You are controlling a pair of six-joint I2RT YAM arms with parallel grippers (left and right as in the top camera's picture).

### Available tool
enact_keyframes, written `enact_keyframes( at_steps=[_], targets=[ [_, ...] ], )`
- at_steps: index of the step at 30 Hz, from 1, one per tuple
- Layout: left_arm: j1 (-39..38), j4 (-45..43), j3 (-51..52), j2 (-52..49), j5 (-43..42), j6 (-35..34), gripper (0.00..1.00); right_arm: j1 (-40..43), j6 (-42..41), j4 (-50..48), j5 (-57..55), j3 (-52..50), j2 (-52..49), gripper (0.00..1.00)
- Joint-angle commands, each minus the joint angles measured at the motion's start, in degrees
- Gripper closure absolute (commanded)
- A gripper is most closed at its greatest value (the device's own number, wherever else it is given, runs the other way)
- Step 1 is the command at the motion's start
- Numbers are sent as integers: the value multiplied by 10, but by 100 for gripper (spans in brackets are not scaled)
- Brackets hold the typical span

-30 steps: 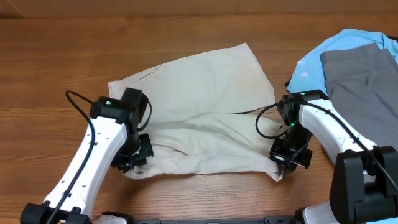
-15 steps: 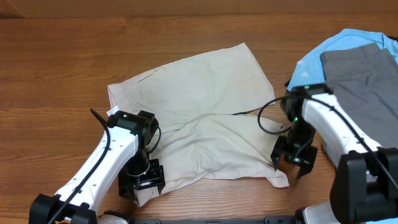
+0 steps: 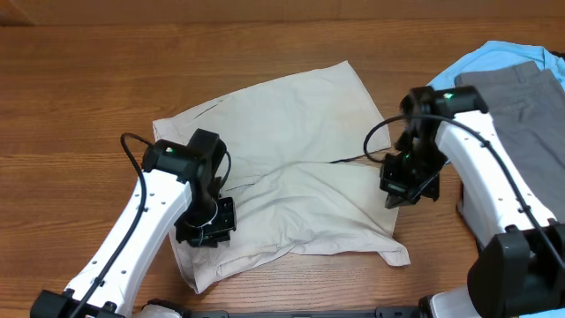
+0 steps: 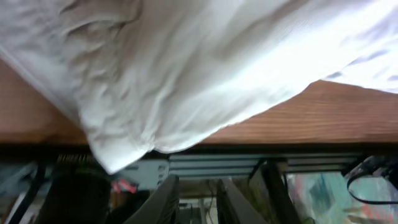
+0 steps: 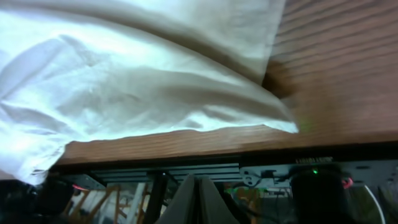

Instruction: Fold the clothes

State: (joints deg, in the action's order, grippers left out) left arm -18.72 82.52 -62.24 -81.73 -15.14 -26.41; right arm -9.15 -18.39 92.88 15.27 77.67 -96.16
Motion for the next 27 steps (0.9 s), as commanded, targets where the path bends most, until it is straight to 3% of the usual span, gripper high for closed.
enact_keyframes(
  at_steps=[1, 12, 18, 27],
  targets=[
    [-24, -33, 37, 6, -29, 5, 74, -2, 6, -31, 7, -46, 5, 95],
    [-42, -111, 135, 5, 18, -19, 70, 2, -32, -202, -45, -163, -5, 95],
    [-42, -117, 160, 5, 49, -64, 66, 18, -61, -233, -76, -178, -37, 95],
    [-42, -153, 194, 5, 49, -71, 60, 18, -91, -284, -104, -182, -71, 95]
  ],
)
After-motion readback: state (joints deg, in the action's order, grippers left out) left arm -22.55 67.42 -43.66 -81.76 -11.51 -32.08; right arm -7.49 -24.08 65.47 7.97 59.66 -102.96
